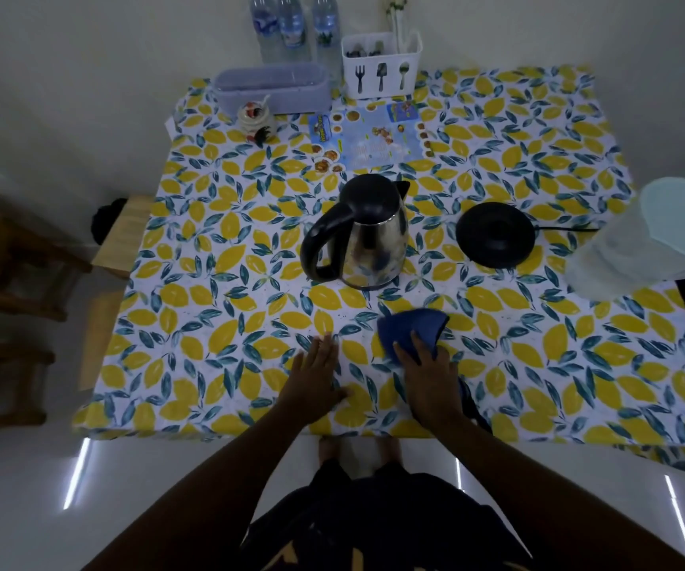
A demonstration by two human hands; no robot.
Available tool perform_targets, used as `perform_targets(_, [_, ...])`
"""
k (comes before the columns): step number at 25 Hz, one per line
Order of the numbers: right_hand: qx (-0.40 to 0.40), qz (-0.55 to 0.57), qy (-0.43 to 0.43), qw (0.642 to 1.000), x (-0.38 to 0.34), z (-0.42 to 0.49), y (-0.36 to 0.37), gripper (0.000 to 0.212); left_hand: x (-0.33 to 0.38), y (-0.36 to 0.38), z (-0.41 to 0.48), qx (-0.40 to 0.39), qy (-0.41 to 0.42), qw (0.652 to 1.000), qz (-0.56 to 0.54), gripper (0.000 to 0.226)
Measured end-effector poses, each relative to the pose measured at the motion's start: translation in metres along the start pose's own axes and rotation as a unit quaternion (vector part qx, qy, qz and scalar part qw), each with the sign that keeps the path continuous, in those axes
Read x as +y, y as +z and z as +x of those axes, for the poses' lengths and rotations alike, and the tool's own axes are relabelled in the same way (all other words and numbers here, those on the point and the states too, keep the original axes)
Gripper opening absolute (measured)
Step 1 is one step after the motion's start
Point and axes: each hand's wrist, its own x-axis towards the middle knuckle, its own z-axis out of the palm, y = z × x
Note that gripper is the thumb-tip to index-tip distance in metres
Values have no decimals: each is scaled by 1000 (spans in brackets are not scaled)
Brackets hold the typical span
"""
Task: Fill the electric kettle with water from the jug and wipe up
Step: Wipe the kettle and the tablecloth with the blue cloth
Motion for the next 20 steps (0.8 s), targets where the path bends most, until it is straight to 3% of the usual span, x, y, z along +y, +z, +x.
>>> perform_targets(5, [-6, -14, -33, 999, 20, -31, 6, 65, -1, 11, -7, 28, -5, 1000, 3, 88])
perform_targets(10, [3, 14, 117, 993, 10, 22, -20, 62, -5, 16, -5, 34, 4, 999, -12, 87])
perform_targets(12, [4, 41, 137, 990, -15, 40, -24, 62, -8, 21, -2, 43, 6, 999, -25, 86])
perform_targets(16, [-11, 21, 59, 998, -58, 27, -11, 61, -12, 30, 3, 50, 4, 998, -37, 86])
perform_targets(20, [-22, 40, 32, 998, -54, -12, 5, 55, -14, 24, 0, 46, 19, 999, -5, 84])
